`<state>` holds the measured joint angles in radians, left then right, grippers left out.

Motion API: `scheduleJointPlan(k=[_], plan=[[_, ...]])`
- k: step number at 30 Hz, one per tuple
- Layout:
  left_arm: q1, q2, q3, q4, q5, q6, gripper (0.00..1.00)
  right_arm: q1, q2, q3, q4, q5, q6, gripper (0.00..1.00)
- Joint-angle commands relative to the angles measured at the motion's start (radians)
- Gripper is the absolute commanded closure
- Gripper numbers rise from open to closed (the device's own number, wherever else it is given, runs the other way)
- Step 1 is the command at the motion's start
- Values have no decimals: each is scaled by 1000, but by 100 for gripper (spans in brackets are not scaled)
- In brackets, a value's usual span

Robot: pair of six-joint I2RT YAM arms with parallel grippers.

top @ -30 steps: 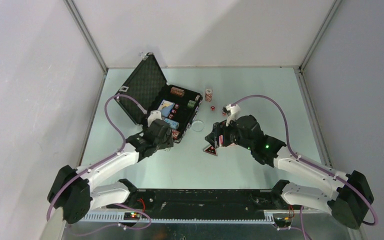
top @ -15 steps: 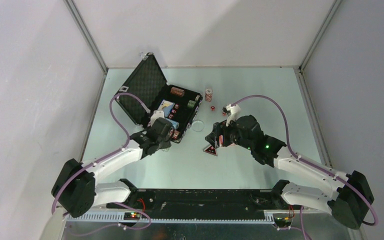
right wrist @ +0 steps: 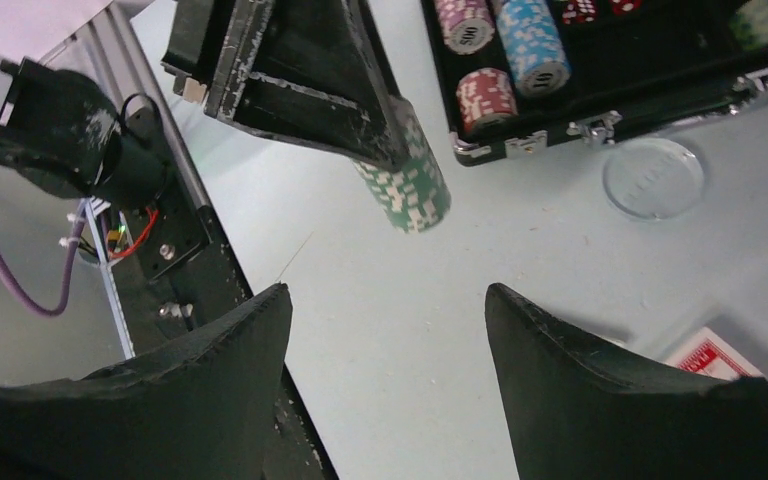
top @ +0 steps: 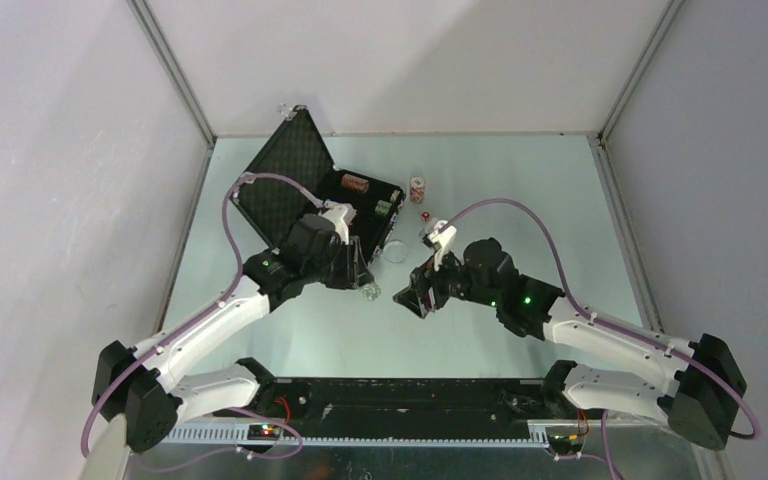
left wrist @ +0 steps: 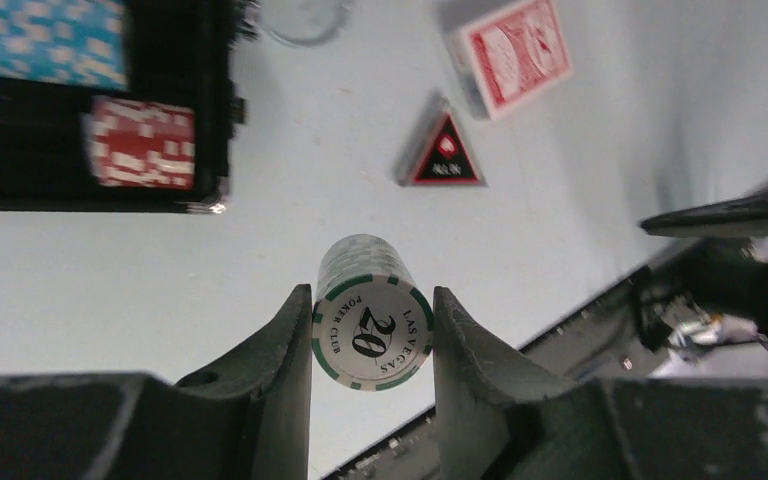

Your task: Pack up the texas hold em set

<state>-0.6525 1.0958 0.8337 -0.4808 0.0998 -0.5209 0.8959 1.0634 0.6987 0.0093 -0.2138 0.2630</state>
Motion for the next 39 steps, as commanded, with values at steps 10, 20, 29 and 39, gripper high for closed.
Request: scheduleJointPlan(k=[10, 20, 29, 39], plan=[[-6, -34, 39, 158, 433, -36, 89, 106, 39, 2, 88, 75, -154, 33], [-6, -38, 41, 199, 476, -54, 89, 110, 82, 12, 87, 37, -160, 39], [-7, -70, 25, 227, 503, -65, 89, 112, 103, 16, 94, 28, -152, 54], [-5, -140, -20, 294, 514, -75, 81, 113, 96, 16, 85, 23, -156, 70]])
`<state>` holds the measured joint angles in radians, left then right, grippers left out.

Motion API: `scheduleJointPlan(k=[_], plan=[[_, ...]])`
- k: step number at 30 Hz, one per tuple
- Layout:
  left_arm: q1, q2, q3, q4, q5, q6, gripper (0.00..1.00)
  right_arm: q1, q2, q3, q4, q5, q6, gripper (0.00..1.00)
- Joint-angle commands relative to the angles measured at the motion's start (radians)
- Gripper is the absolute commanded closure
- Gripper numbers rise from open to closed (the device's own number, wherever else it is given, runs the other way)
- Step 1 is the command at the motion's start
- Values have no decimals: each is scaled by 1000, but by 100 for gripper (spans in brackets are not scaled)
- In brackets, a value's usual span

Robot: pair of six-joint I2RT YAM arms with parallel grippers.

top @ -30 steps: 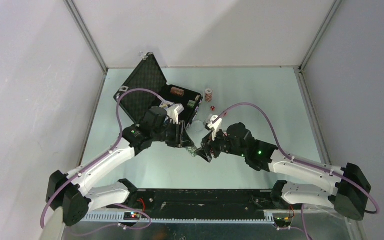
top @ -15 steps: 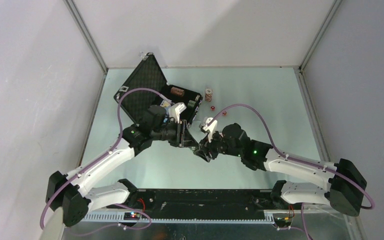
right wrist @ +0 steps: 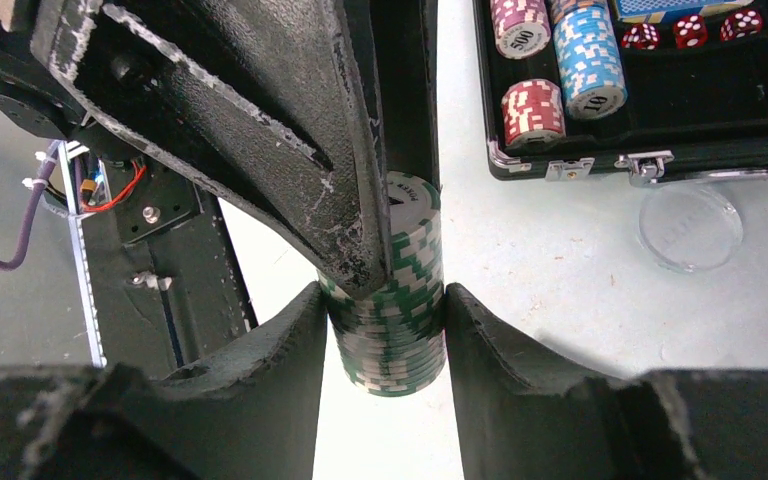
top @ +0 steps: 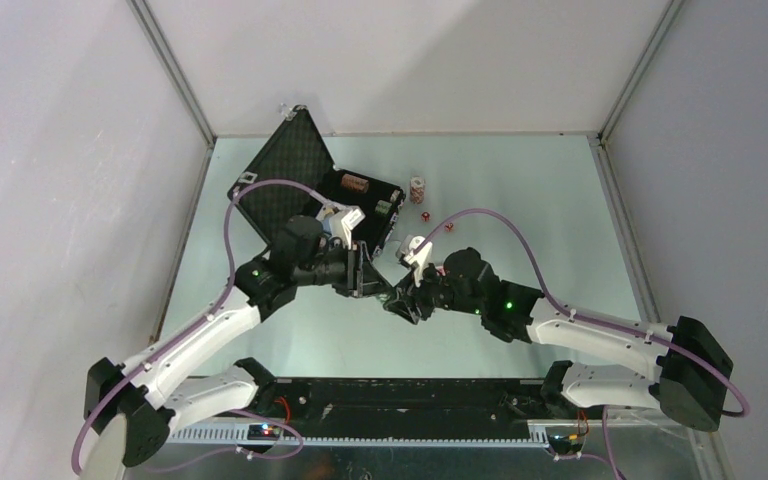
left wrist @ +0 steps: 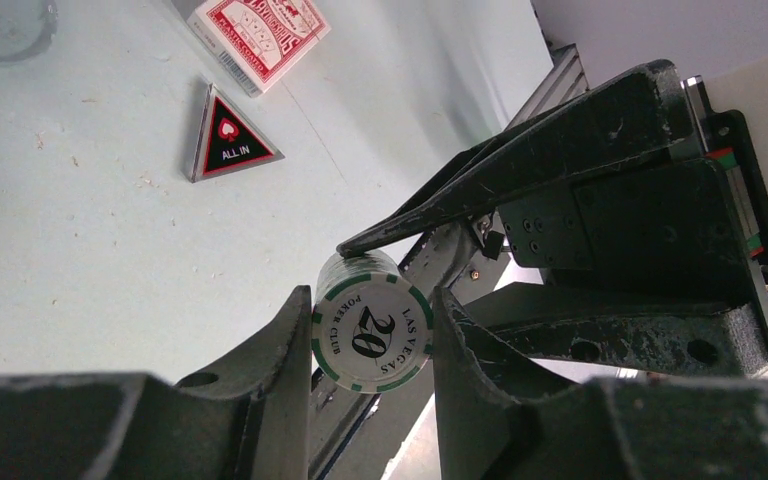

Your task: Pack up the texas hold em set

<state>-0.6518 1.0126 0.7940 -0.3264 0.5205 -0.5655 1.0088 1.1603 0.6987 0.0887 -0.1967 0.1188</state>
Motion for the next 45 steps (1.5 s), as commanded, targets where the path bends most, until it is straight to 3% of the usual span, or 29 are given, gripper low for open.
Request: scheduleJointPlan(k=[1, 5, 8, 9, 11, 13, 19, 24, 28, 34, 39, 45], plan=[[-5, -60, 20, 136, 94, -28, 78, 0, -5, 16, 4, 5, -9, 76], [-4, -93, 14, 125, 48, -12, 61, -8, -19, 16, 1, 16, -4, 87], [4, -117, 6, 116, 16, -2, 37, -15, -26, 16, -4, 30, -2, 94], [6, -128, 4, 114, 3, 0, 24, -17, -27, 16, -9, 36, -1, 95], [13, -150, 0, 100, -30, 10, 12, -22, -28, 16, -19, 49, 3, 98], [22, -176, -6, 93, -54, 18, 8, -28, -27, 16, -28, 57, 5, 100], [62, -252, -38, 63, -132, 24, 1, -51, -22, 16, -37, 77, 1, 100], [64, -279, -11, -120, -460, 95, 0, -112, 1, 16, -49, 168, 27, 100], [65, -299, -18, -167, -592, 135, 0, -202, -9, 15, -55, 176, 55, 100], [52, -277, -83, -104, -619, 100, 0, -310, -43, 16, -58, 197, 79, 100], [40, -199, -173, 56, -681, 90, 0, -380, -40, 16, -68, 194, 104, 100], [38, -45, -127, 101, -702, 153, 7, -397, -21, 15, -71, 164, 97, 100]])
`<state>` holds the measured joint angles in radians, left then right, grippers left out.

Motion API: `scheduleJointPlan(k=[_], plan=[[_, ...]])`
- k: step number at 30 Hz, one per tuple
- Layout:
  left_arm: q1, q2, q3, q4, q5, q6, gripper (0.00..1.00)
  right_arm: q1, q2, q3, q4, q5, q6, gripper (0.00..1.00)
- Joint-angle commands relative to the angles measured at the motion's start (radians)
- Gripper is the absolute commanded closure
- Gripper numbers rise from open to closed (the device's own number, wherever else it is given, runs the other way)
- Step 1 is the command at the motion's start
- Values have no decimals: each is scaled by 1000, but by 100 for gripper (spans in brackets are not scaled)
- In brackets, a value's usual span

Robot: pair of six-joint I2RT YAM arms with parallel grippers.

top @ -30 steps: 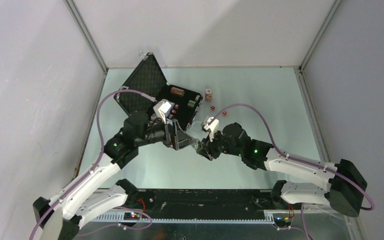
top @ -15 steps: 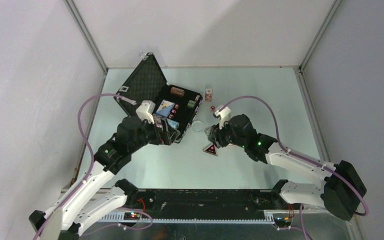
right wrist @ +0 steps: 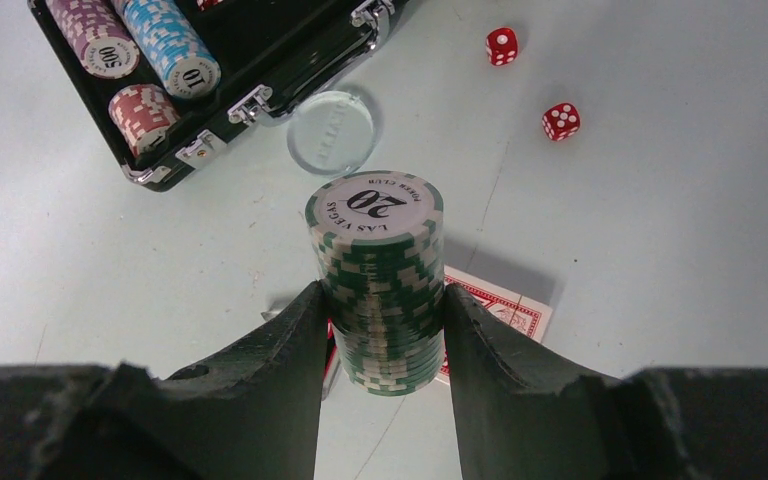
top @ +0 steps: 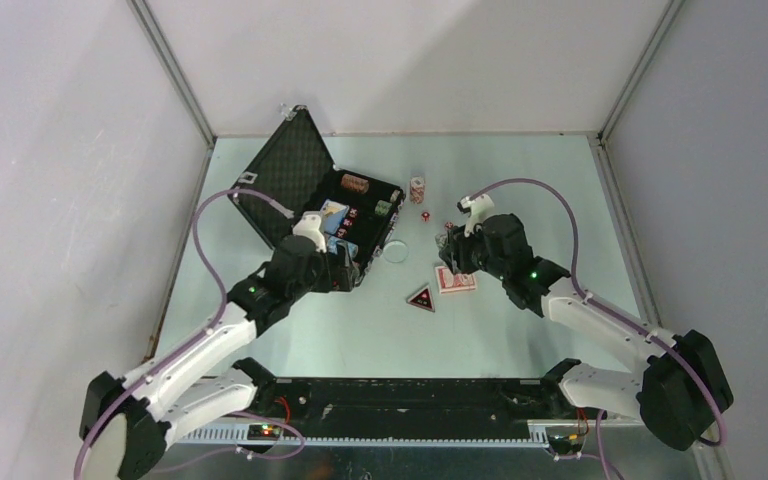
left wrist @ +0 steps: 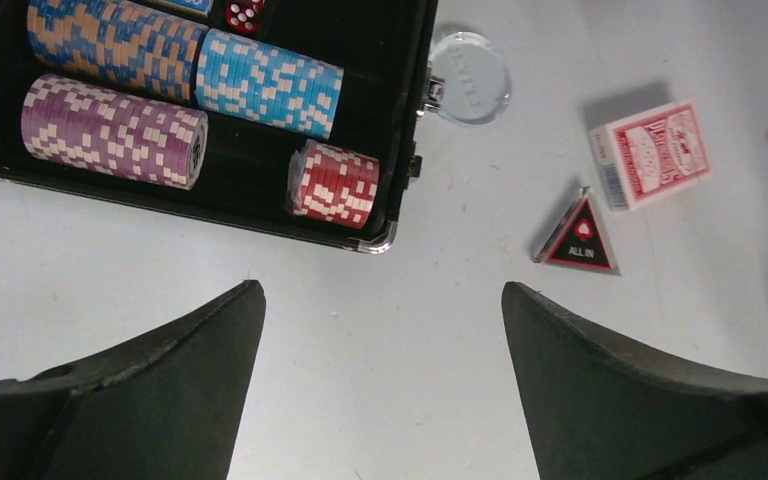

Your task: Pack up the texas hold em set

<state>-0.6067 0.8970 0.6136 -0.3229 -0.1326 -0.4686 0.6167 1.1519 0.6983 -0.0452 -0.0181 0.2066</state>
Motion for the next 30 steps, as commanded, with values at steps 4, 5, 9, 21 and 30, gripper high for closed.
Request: scheduleJointPlan(k=[4, 5, 9, 21, 30], plan=[[-8, 181, 116, 83, -75, 105, 9, -6, -19, 7, 67, -30, 15, 100], [-8, 202, 142, 70, -77, 111, 10, -6, -25, 2, 69, -37, 14, 100], [-8, 300, 185, 68, -86, 101, 11, -6, -33, -1, 72, -67, 13, 100], [-56, 652, 504, -18, -129, 280, 25, -33, -120, -1, 14, -41, 5, 100], [-36, 837, 604, -30, -85, 258, 33, -37, -232, -21, -87, -19, 16, 100]])
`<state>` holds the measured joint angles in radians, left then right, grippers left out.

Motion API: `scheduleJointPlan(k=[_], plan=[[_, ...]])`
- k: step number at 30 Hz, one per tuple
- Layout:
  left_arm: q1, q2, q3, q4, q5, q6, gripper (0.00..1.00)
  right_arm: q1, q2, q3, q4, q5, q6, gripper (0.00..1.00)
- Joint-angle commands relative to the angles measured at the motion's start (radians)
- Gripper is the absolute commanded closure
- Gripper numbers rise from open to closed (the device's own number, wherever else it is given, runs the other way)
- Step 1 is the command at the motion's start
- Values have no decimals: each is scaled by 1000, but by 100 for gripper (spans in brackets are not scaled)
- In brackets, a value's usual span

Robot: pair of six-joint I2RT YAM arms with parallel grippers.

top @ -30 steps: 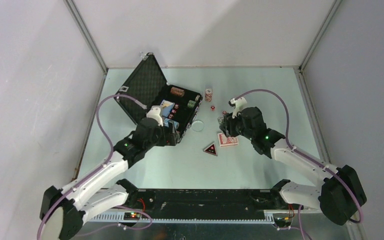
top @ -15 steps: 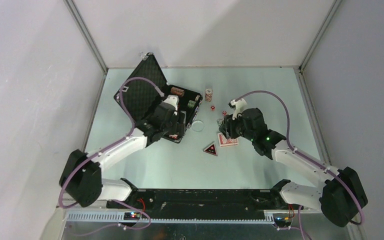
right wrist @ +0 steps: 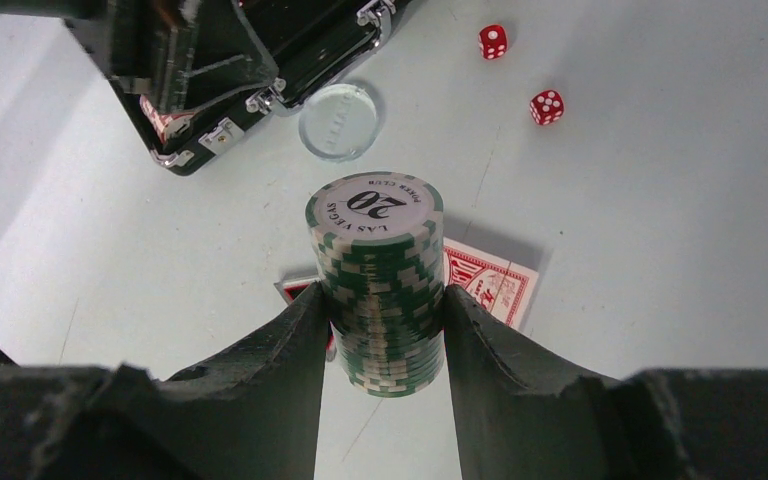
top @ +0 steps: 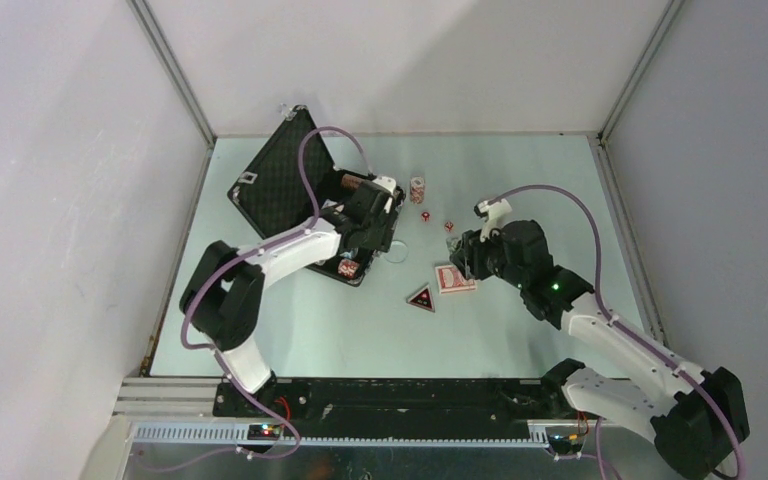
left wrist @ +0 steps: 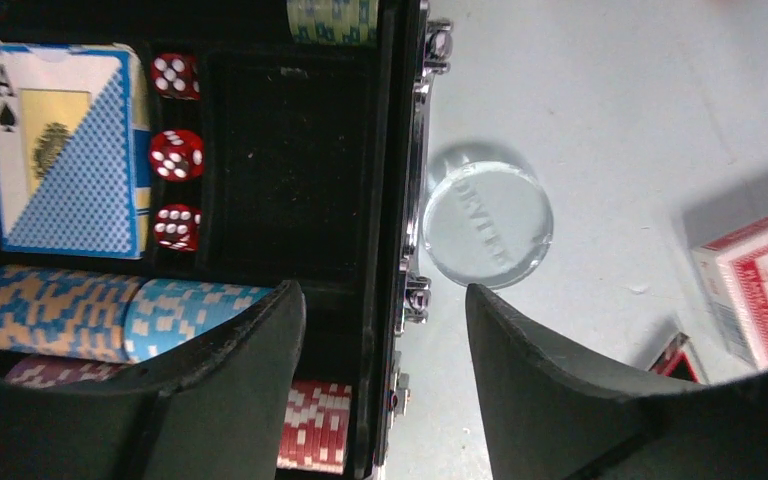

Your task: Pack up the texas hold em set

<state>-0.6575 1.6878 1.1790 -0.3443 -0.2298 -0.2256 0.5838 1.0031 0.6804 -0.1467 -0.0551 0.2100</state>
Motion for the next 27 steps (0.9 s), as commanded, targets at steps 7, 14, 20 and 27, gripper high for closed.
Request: scheduleJointPlan(k=[7, 14, 20, 27], plan=[[65, 103, 22, 33, 84, 4, 36, -5, -183, -37, -46, 26, 28, 100], [68, 174, 58, -15, 137, 14, 56, -7, -220, -43, -53, 33, 17, 100], [69, 149, -11, -19, 148, -26, 73, -8, -206, -42, -50, 24, 35, 100], [67, -12, -215, 52, 124, -138, 100, -6, -196, -53, -40, -5, 43, 100]])
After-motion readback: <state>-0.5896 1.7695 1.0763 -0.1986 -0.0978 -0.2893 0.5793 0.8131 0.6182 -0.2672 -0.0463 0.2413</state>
